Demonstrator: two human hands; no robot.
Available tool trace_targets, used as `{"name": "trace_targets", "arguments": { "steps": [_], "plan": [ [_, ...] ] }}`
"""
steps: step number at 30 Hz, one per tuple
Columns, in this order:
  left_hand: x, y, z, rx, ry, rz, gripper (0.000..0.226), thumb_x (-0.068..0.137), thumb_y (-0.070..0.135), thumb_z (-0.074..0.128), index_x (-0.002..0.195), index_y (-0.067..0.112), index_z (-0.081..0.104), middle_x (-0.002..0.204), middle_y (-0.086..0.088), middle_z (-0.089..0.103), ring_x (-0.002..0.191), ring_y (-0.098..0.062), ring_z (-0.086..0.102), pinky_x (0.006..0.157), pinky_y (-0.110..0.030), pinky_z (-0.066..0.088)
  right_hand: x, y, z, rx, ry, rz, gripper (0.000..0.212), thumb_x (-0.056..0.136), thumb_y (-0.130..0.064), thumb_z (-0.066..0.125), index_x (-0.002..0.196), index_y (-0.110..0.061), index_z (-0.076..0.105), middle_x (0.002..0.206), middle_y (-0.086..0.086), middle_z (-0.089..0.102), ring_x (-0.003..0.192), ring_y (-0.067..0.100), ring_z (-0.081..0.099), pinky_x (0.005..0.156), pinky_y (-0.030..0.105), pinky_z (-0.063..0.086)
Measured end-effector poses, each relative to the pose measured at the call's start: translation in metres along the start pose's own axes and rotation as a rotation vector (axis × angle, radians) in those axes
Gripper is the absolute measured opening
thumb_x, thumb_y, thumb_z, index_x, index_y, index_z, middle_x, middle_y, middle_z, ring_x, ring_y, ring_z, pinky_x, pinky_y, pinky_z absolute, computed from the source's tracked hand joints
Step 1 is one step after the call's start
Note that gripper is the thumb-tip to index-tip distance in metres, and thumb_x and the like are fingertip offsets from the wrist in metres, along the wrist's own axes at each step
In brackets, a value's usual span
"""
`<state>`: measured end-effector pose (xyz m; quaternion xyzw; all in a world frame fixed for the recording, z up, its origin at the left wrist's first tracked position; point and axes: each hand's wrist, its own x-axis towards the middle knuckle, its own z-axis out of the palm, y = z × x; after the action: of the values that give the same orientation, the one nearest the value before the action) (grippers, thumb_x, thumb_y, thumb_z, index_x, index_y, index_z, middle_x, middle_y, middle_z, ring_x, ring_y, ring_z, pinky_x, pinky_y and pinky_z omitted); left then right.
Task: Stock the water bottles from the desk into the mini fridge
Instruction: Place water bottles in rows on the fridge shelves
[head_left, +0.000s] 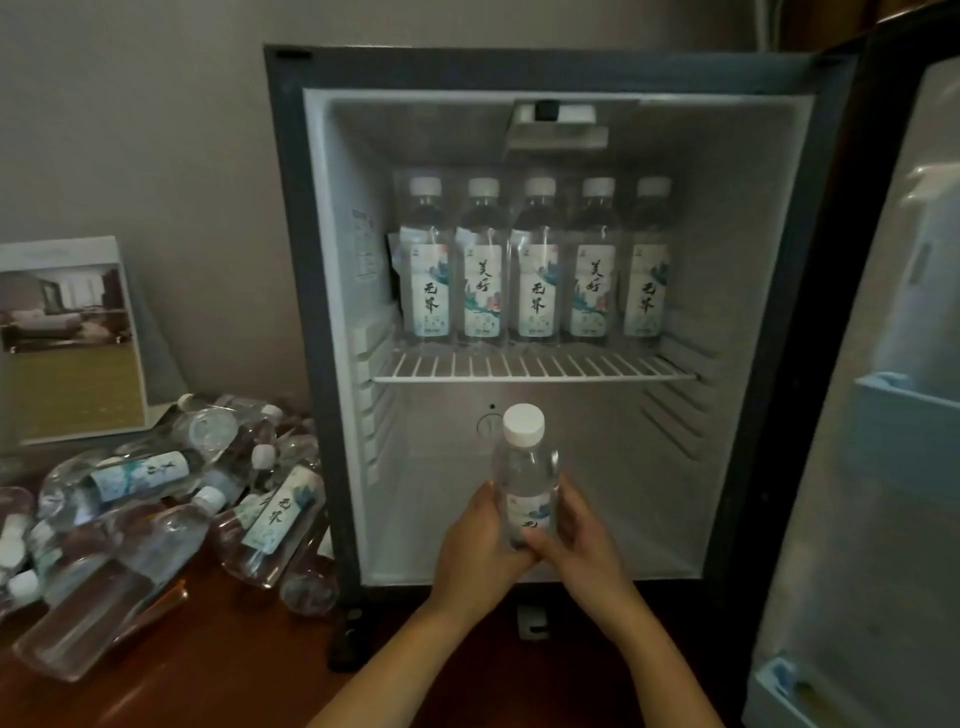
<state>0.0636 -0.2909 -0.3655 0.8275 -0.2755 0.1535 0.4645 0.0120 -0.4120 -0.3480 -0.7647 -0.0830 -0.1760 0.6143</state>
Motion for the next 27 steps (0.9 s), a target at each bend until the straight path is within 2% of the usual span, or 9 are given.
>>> {"name": "trace_targets", "arguments": {
  "steps": [2, 5, 10, 12, 15, 18, 20, 24, 27],
  "plan": [
    [0.007, 0.001, 0.011, -0.003, -0.016, 0.012, 0.048, 0.075, 0.032, 0.072, 0.116, 0.027, 0.047, 0.108, 0.008, 0.06, 0.095, -0.004, 0.059, 0.075, -0.015, 0.048, 0.003, 0.005, -0.005, -0.013, 0.041, -0.01, 0.063, 0.085, -0.002, 0.061, 0.138, -0.027, 0.038, 0.13, -0.01, 0.055, 0.118, 0.002, 0.053, 0.105, 0.033, 0.042],
    [0.013, 0.0, 0.023, 0.008, -0.06, 0.007, 0.05, 0.077, 0.034, 0.07, 0.12, 0.024, 0.046, 0.11, 0.007, 0.06, 0.096, -0.006, 0.06, 0.078, -0.022, 0.052, 0.007, 0.01, -0.009, 0.014, 0.074, 0.002, 0.06, 0.087, -0.012, 0.062, 0.139, -0.026, 0.036, 0.131, -0.009, 0.055, 0.119, 0.003, 0.053, 0.104, 0.032, 0.042],
    [0.028, -0.001, 0.038, 0.041, -0.095, -0.019, 0.048, 0.074, 0.036, 0.072, 0.113, 0.025, 0.047, 0.099, 0.011, 0.058, 0.087, -0.005, 0.06, 0.064, -0.008, 0.043, 0.023, 0.019, -0.018, 0.061, 0.161, 0.024, 0.054, 0.088, -0.012, 0.061, 0.136, -0.022, 0.04, 0.127, -0.001, 0.059, 0.112, 0.007, 0.058, 0.097, 0.027, 0.047],
    [0.035, -0.001, 0.041, 0.071, -0.108, -0.042, 0.048, 0.075, 0.037, 0.07, 0.114, 0.021, 0.048, 0.102, 0.005, 0.06, 0.088, -0.01, 0.062, 0.063, -0.012, 0.042, 0.031, 0.022, -0.017, 0.069, 0.221, 0.027, 0.051, 0.089, -0.012, 0.059, 0.136, -0.019, 0.041, 0.127, 0.001, 0.058, 0.113, 0.008, 0.057, 0.099, 0.03, 0.047],
    [0.047, 0.002, 0.043, 0.114, -0.134, -0.091, 0.05, 0.077, 0.038, 0.067, 0.118, 0.017, 0.048, 0.111, -0.001, 0.061, 0.097, -0.019, 0.062, 0.071, -0.023, 0.046, 0.04, 0.028, -0.013, 0.076, 0.32, 0.043, 0.045, 0.09, -0.014, 0.057, 0.134, -0.017, 0.045, 0.126, 0.003, 0.059, 0.114, 0.014, 0.057, 0.101, 0.042, 0.045],
    [0.056, 0.004, 0.046, 0.117, -0.159, -0.104, 0.048, 0.081, 0.037, 0.063, 0.121, 0.014, 0.047, 0.116, -0.006, 0.06, 0.102, -0.024, 0.061, 0.08, -0.029, 0.048, 0.045, 0.032, -0.007, 0.07, 0.41, 0.054, 0.044, 0.092, -0.014, 0.055, 0.134, -0.017, 0.046, 0.126, 0.004, 0.059, 0.115, 0.016, 0.056, 0.101, 0.042, 0.044],
    [0.063, 0.003, 0.048, 0.115, -0.158, -0.117, 0.046, 0.082, 0.034, 0.063, 0.12, 0.013, 0.047, 0.115, -0.008, 0.061, 0.101, -0.026, 0.061, 0.079, -0.029, 0.047, 0.049, 0.032, -0.005, 0.046, 0.459, 0.072, 0.043, 0.092, -0.015, 0.055, 0.135, -0.017, 0.047, 0.127, 0.004, 0.059, 0.115, 0.016, 0.056, 0.102, 0.039, 0.044],
    [0.077, -0.001, 0.052, 0.107, -0.141, -0.148, 0.042, 0.084, 0.034, 0.062, 0.116, 0.013, 0.046, 0.112, -0.011, 0.062, 0.099, -0.028, 0.061, 0.079, -0.03, 0.046, 0.059, 0.032, -0.004, -0.013, 0.598, 0.137, 0.029, 0.09, -0.019, 0.058, 0.119, -0.015, 0.061, 0.11, 0.006, 0.067, 0.101, 0.018, 0.063, 0.091, 0.035, 0.05],
    [0.087, -0.002, 0.055, 0.091, -0.129, -0.16, 0.045, 0.081, 0.031, 0.065, 0.116, 0.009, 0.046, 0.112, -0.013, 0.061, 0.099, -0.03, 0.06, 0.078, -0.033, 0.048, 0.069, 0.032, -0.004, -0.026, 0.749, 0.18, 0.023, 0.089, -0.017, 0.059, 0.109, -0.009, 0.066, 0.102, 0.011, 0.069, 0.09, 0.019, 0.064, 0.081, 0.028, 0.048]
  ]
}}
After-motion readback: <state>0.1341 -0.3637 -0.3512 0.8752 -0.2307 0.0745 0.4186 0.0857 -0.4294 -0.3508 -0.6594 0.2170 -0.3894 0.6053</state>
